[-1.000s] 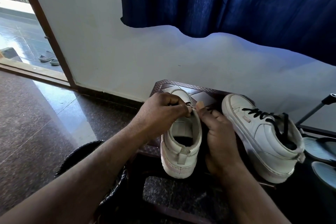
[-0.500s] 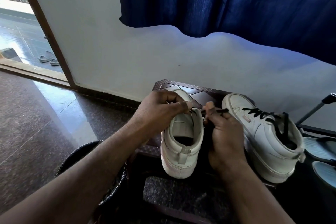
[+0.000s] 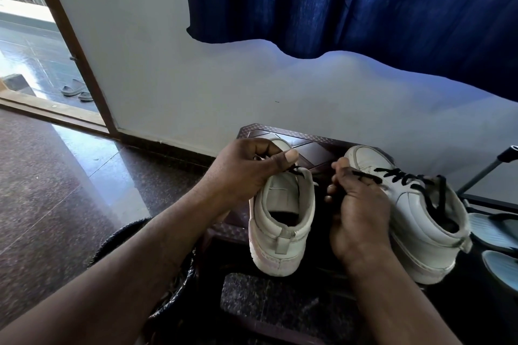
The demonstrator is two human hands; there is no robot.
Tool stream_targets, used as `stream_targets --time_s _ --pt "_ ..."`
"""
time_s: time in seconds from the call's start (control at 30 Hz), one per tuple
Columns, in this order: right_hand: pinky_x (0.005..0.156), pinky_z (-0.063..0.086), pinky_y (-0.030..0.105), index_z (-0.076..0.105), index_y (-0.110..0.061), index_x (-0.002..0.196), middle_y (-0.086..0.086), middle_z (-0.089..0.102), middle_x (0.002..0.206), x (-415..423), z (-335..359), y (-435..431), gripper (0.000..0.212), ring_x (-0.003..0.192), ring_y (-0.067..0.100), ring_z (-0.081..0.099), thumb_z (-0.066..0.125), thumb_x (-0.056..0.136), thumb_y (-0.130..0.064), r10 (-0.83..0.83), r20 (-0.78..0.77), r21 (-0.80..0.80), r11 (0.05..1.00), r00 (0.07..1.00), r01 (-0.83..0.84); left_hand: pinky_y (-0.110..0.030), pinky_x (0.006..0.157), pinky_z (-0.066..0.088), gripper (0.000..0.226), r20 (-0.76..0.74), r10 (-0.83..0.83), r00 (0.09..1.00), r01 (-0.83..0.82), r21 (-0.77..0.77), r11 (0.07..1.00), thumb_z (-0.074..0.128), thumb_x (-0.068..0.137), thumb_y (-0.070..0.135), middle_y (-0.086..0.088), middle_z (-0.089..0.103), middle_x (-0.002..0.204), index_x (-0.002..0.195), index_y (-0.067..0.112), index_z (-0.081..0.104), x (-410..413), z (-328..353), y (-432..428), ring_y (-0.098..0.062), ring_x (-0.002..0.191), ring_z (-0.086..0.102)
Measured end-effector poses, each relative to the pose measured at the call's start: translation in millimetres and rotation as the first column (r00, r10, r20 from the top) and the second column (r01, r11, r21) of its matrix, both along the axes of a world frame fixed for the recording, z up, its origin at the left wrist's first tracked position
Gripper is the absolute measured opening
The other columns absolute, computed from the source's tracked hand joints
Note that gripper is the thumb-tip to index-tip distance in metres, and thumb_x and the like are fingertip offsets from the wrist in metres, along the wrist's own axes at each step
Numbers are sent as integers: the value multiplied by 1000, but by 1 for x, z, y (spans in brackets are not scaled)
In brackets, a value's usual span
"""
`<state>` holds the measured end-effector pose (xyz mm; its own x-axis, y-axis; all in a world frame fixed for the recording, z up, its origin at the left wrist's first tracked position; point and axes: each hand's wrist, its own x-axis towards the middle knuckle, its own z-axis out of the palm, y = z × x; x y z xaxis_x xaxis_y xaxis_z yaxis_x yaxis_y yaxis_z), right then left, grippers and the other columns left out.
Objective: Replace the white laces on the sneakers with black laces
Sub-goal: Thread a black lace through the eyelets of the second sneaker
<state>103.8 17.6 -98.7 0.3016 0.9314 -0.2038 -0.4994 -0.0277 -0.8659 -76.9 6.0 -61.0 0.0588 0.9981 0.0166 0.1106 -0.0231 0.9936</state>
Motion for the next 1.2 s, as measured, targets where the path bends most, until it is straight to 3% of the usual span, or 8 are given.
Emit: stream_targets --time_s 0.1,0.33,0.43,0.6,0.73,0.9,1.07,1.2 --pt "60 42 25 69 -13 87 -6 60 65 -4 -1 -4 17 59 10 49 74 92 -29 87 -16 -37 995 996 -88 -20 58 45 36 27 34 999 -34 -11 999 76 85 46 -1 70 73 84 11 76 -2 -2 3 -8 61 57" --pt "106 50 63 73 0 94 23 71 99 -15 -1 -11 29 96 38 68 79 84 -27 275 -3 25 961 961 -275 -39 83 47 23 29 6 1000 -4 -53 999 71 99 33 -11 76 88 89 13 79 -16 -6 8 -18 80 63" --pt "100 50 70 71 4 97 24 71 92 -14 -1 -8 38 89 39 68 82 78 -28 200 39 24 979 979 -201 -41 83 43 33 -28 -27 999 25 -75 997 77 84 48 -20 75 95 92 16 80 -21 -7 8 -23 83 58" --pt "103 49 69 69 9 103 25 70 98 -16 -2 -11 44 92 38 67 79 82 -28 253 -16 48 966 967 -252 -40 81 45 17 -7 -36 999 35 -84 996 78 93 28 -12 72 89 92 10 79 -22 -5 7 -23 82 58" --pt "107 45 65 71 -2 87 21 67 92 -15 0 -13 23 94 37 63 75 89 -24 327 -47 85 943 944 -323 -32 78 47 29 27 -55 998 57 -95 994 77 89 38 -16 75 93 93 9 80 -23 1 2 -20 83 61" --pt "105 48 68 73 3 95 25 74 105 -10 0 -9 36 105 45 70 81 81 -30 273 166 72 955 948 -288 -40 80 50 42 -75 -86 993 85 -18 996 80 82 56 -20 75 97 92 16 80 -18 5 -2 -18 80 63" --pt "99 52 69 77 -3 89 29 74 102 -7 0 -9 31 107 53 67 82 83 -33 230 242 99 961 943 -260 -25 59 39 21 -298 -5 955 27 70 997 81 87 43 12 61 62 83 23 77 -11 7 -6 -3 54 50" --pt "97 55 64 77 -10 80 24 75 95 -7 4 -12 20 90 36 72 80 87 -29 205 301 105 964 931 -246 -18 58 40 13 -408 114 906 -48 169 984 80 87 34 17 66 71 78 26 76 -8 7 -7 0 56 54"
